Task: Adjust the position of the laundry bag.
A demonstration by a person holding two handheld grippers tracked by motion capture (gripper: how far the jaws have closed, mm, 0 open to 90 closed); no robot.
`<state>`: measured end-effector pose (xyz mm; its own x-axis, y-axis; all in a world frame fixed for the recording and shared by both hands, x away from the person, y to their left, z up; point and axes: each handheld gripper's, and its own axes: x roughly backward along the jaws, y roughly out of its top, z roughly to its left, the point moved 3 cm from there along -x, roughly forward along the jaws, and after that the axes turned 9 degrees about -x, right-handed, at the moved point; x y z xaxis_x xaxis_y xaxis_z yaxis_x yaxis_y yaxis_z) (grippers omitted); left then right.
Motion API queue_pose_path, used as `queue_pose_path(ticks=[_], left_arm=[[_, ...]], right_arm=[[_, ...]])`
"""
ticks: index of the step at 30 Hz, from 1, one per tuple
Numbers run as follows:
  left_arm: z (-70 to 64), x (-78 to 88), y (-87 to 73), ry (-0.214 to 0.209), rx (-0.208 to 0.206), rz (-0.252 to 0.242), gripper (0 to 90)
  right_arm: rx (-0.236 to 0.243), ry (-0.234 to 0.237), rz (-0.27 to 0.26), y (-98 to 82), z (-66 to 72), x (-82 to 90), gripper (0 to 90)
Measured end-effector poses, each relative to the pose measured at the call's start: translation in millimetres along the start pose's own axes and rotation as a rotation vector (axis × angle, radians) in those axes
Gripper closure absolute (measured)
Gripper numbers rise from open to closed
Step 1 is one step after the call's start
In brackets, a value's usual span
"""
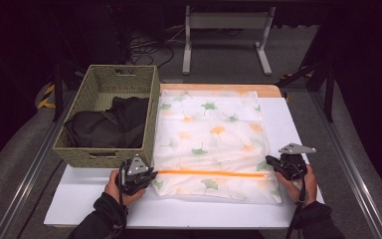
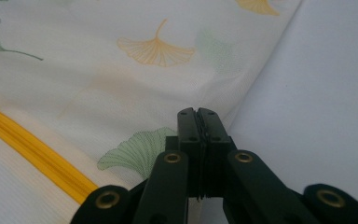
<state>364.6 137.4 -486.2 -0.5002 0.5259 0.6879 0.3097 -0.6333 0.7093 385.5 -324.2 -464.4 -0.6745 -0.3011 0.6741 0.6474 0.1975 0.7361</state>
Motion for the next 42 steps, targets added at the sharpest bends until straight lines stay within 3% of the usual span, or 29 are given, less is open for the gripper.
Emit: queue_pose_path(ticks=[9,13,15,17,19,22,25,27,29,32,38,42], left_arm=[[-1.6,6.3,0.5,0.013,-0.015,-0.041,74.0],[-2.1,11.8,-1.7,0.014,-0.013,-0.052,72.3],[-2.8,16.2,-3.4,0.019,-0.005,-0.057,70.3],[-3.4,23.3,-5.8,0.037,-0.005,-0.062,67.5],[-3.9,28.0,-7.5,0.024,0.013,-0.077,62.3],[-6.0,30.1,-7.6,0.002,0.002,-0.086,58.1],[-9.7,28.8,-6.5,-0.001,-0.009,-0.07,56.6],[-13.8,28.2,-5.4,0.021,-0.034,-0.035,56.9],[-17.8,30.4,-4.5,0.001,-0.064,-0.04,63.0],[-17.8,29.4,-5.0,-0.007,-0.044,-0.044,63.4],[-14.9,17.4,-9.1,-0.01,-0.026,0.01,61.7],[-14.5,14.1,-8.8,-0.009,-0.018,0.023,70.7]], right_arm=[[-0.015,0.002,-0.024,-1.1,-3.9,1.5,86.1],[-0.033,-0.002,-0.041,-2.8,-5.8,6.3,76.2],[-0.046,-0.01,-0.06,-4.5,-7.8,11.6,63.6],[-0.062,-0.01,-0.068,-7.8,-9.6,17.9,60.9],[-0.07,0.004,-0.074,-12.3,-10.9,26.2,57.8],[-0.058,0.015,-0.056,-18.9,-9.5,32.8,56.0],[-0.045,0.021,-0.04,-21.7,-7.8,35.3,54.8],[-0.028,0.004,-0.031,-23.1,-7.0,38.4,53.6],[-0.038,0.01,-0.028,-25.7,-6.5,42.7,53.5],[-0.035,0.023,-0.034,-30.7,-3.9,49.6,53.7],[-0.037,0.048,-0.014,-41.7,-2.3,50.3,56.9],[-0.034,0.074,-0.003,-45.2,-0.4,45.2,54.7]])
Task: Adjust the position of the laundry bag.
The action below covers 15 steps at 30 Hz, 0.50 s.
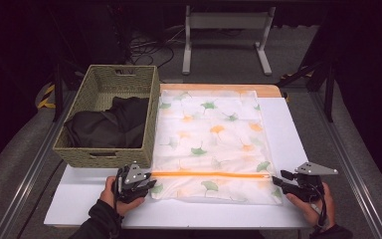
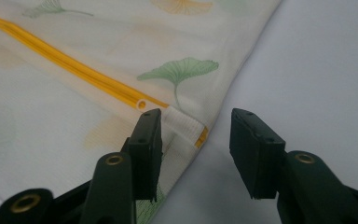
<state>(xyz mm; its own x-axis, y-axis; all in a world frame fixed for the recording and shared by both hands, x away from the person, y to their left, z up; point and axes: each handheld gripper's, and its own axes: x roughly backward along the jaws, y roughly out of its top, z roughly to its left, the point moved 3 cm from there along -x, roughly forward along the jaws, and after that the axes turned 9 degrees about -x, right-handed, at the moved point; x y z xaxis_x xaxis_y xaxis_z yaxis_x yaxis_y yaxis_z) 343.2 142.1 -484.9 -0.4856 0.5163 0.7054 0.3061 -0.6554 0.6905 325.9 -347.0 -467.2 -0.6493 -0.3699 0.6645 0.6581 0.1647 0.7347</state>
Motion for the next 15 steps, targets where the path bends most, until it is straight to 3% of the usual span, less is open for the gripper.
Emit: queue_pose_path(ticks=[3,7,11,15], left_arm=[[1.8,-0.9,0.5,0.006,0.01,0.006,79.9],[1.1,-1.3,1.0,0.007,0.006,0.007,82.5],[3.8,-2.3,2.4,0.008,-0.009,0.014,84.9],[8.6,-4.9,3.8,0.013,-0.006,0.009,85.9]], right_arm=[[0.002,0.001,0.012,-0.3,-0.7,-5.5,56.6],[-0.015,0.02,0.01,-0.2,-1.7,-8.0,62.2],[0.007,0.034,0.007,-0.2,1.1,-10.0,70.3],[-0.019,0.05,0.008,1.2,-1.6,-10.9,80.7]])
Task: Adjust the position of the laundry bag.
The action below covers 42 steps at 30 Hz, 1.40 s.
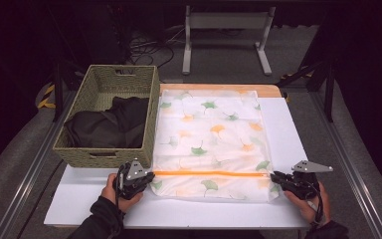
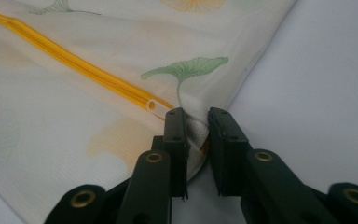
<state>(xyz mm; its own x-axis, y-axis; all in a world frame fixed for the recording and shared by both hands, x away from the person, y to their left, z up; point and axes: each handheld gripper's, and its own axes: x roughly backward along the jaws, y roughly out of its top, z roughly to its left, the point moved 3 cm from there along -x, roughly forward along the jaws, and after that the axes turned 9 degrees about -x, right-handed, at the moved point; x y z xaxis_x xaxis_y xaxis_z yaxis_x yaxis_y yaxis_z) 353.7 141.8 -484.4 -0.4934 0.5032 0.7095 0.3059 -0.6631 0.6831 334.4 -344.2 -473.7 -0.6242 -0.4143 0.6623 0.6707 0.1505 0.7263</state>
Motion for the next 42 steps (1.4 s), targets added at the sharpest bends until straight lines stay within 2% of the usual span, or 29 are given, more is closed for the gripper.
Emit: queue_pose_path(ticks=[9,14,16,20,25,26,29,32,34,36,39,42], left_arm=[[5.2,-4.6,2.7,0.018,-0.005,-0.004,86.0],[6.4,-5.0,3.0,0.029,-0.006,-0.006,85.1],[3.8,-1.3,3.2,0.028,-0.023,-0.02,85.0],[0.6,6.7,1.3,0.013,-0.025,-0.067,84.6],[-4.0,13.0,0.1,0.006,-0.032,-0.088,82.9],[-4.9,14.6,0.0,0.012,-0.046,-0.084,82.0],[-7.3,15.7,-2.2,0.017,-0.03,-0.075,74.6],[-4.4,13.4,-5.2,0.01,0.003,-0.067,61.8],[-2.5,10.7,-7.3,0.007,0.029,-0.06,53.2],[-0.8,9.3,-8.6,-0.003,0.034,-0.058,49.0],[-0.1,5.3,-9.6,-0.023,0.032,-0.051,49.5],[0.8,2.7,-9.0,-0.05,0.04,-0.05,54.3]], right_arm=[[0.003,-0.027,-0.025,10.9,-3.5,-7.5,83.2],[-0.01,-0.019,-0.037,16.9,-6.1,-10.5,83.2],[-0.01,-0.017,-0.035,16.7,-6.0,-11.0,82.8],[-0.004,-0.016,-0.043,13.9,-6.8,-8.2,79.2],[0.02,-0.01,-0.044,10.5,-7.0,-0.8,77.8],[0.023,-0.015,-0.057,10.1,-7.6,3.1,76.8],[0.008,-0.019,-0.073,9.8,-8.9,7.7,69.7],[0.021,-0.025,-0.05,9.4,-6.2,3.5,54.6],[0.038,-0.048,-0.023,8.8,-4.6,-2.2,49.0],[0.038,-0.06,-0.008,8.8,-5.9,-6.3,44.3],[0.042,-0.061,0.003,10.0,-6.0,-9.5,43.7],[0.068,-0.061,0.003,11.6,-2.8,-12.6,54.7]])
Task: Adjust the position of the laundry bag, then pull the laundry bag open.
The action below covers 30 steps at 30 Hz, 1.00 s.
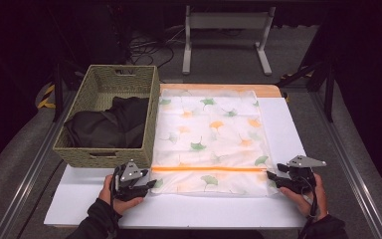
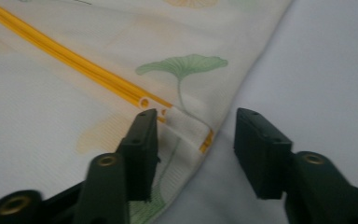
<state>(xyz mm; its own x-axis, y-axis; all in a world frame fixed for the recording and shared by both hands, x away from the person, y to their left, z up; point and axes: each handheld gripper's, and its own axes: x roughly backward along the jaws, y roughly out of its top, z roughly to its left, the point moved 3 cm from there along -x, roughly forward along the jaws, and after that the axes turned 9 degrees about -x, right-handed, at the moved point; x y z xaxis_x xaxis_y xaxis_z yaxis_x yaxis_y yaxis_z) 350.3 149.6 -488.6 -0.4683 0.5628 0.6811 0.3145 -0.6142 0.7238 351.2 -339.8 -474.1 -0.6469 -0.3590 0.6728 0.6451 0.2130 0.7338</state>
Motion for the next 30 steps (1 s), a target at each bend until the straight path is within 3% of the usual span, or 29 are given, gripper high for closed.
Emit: queue_pose_path(ticks=[3,5,6,9,12,17,20,23,27,30], left_arm=[[0.6,-0.7,0.6,-0.015,0.009,-0.004,65.1],[0.5,-0.9,1.0,-0.017,0.008,-0.004,76.9],[0.5,-0.9,1.5,-0.021,0.002,-0.002,76.9],[1.5,-2.3,4.3,-0.001,-0.01,0.006,88.5],[6.4,-4.3,5.2,0.012,-0.005,0.001,88.8],[7.0,-3.2,5.3,0.016,-0.003,-0.013,88.3],[3.0,5.7,8.3,0.003,-0.05,-0.072,80.3],[-0.8,13.4,12.9,-0.01,-0.052,-0.125,70.0],[-10.2,13.6,28.1,-0.016,-0.091,-0.159,54.2],[-20.9,8.9,42.5,-0.044,-0.139,-0.181,41.2]], right_arm=[[0.017,0.019,0.001,0.6,3.8,-1.2,66.6],[0.011,0.024,0.002,0.9,4.0,-1.3,70.8],[0.008,0.034,0.001,0.7,3.7,-1.2,74.5],[-0.024,0.06,0.001,0.6,1.5,-0.3,82.8],[-0.044,0.068,-0.008,2.5,-0.1,-0.9,84.2],[-0.032,0.059,-0.018,6.8,1.2,-2.4,84.7],[-0.025,0.057,-0.032,10.2,2.1,0.2,84.9],[-0.019,0.062,-0.047,13.9,4.4,5.6,84.8],[-0.006,0.063,-0.067,20.8,8.9,11.0,84.8],[-0.008,0.068,-0.078,26.1,11.4,12.7,84.8]])
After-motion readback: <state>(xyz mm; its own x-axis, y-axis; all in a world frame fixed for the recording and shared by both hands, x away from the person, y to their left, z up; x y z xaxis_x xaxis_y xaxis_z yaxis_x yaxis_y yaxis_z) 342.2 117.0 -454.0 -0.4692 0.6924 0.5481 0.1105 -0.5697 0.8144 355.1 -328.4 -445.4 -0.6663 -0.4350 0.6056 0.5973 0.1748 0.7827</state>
